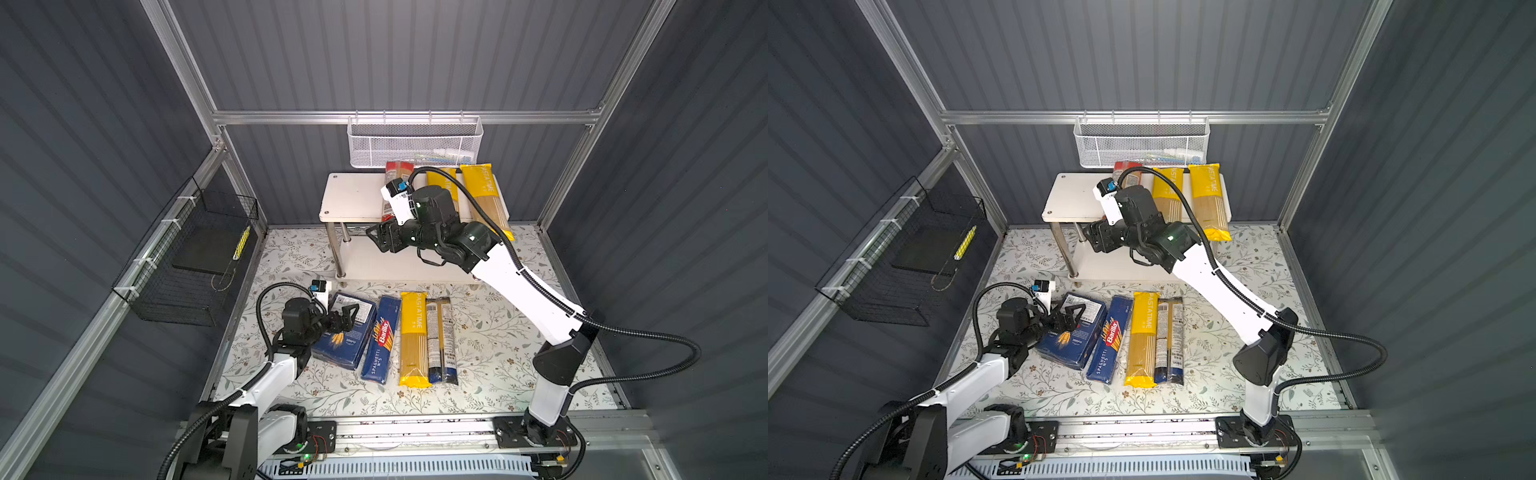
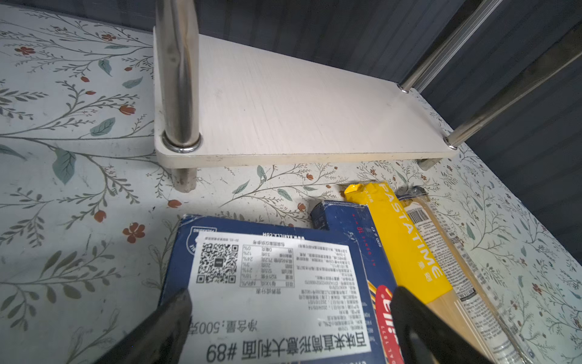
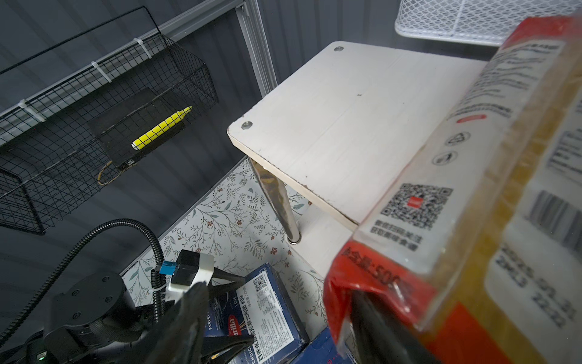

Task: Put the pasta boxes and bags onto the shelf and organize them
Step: 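Open the right gripper and draw it back toward the table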

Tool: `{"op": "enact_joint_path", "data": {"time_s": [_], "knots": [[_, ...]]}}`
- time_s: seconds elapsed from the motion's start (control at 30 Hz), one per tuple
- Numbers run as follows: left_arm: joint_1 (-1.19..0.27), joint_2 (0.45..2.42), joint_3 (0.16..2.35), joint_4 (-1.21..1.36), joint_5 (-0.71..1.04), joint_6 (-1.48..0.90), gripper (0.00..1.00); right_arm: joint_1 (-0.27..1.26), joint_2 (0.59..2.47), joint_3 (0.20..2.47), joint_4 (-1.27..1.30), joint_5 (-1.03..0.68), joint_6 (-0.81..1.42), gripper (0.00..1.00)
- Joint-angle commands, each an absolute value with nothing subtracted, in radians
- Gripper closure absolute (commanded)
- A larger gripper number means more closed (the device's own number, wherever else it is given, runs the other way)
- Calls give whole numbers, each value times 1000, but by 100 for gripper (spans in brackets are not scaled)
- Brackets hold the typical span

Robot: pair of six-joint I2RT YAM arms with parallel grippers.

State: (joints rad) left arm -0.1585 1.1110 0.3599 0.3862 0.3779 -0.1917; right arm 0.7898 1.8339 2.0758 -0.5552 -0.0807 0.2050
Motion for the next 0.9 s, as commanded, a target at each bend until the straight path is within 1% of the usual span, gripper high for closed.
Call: {"op": "enact_joint_path", "data": {"time_s": [0.0, 0.13, 0.33, 0.6, 0.67, 0.77, 0.87], "knots": [[-166, 1108, 383, 377, 373, -186, 1, 759, 1826, 2067, -529, -46, 206, 26], [-166, 1107, 383, 377, 373, -186, 1, 764, 1756, 1988, -489, -73, 200, 25], [-166, 1107, 384, 377, 373, -186, 1, 775, 1621, 1828, -402, -51, 191, 24], [-166, 1105, 382, 377, 373, -186, 1, 795, 1496, 1691, -394, -65, 193, 22], [-166, 1102, 380, 379, 371, -186, 1, 805, 1450, 1634, -394, -37, 193, 21], [-166, 1101, 380, 379, 372, -186, 1, 834, 1370, 1524, -367, 76, 176, 21], [-166, 1106, 382, 382, 371, -186, 1, 847, 1302, 1433, -383, 143, 200, 21]]}}
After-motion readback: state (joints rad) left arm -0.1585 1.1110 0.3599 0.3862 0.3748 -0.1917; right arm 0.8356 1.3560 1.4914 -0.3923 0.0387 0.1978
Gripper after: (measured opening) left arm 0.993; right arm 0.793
